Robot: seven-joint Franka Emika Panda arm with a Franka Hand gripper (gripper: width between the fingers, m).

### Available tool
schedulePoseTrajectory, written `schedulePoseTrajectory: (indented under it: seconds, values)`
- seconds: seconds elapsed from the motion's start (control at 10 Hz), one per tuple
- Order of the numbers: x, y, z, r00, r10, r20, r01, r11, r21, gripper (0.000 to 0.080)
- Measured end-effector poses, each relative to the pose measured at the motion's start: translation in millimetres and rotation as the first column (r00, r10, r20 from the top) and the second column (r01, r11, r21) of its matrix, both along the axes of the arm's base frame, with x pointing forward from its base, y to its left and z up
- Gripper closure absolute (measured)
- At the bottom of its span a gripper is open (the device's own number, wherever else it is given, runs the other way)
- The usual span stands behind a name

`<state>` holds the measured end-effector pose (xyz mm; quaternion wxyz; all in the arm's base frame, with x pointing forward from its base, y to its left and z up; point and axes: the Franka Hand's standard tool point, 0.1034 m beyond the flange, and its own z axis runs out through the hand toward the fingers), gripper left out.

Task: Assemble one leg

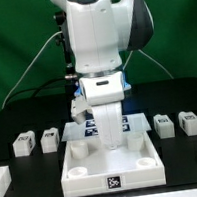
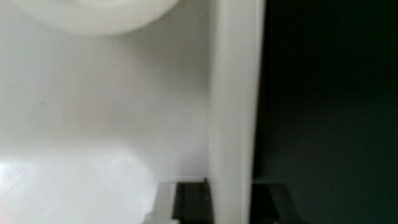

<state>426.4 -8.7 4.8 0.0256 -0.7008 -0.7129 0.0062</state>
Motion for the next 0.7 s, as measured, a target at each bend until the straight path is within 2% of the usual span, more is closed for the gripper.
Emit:
schedulePoseTrajectory:
  seconds: [0.5,0.7]
  values:
    - [0.4,0.9,0.1,1.000,0.000,0.001,0.000,1.000,0.000,0.0742]
    - [18.1,29.9,1.6,1.000,-0.003,0.007,0.003,1.000,0.011,0.0742]
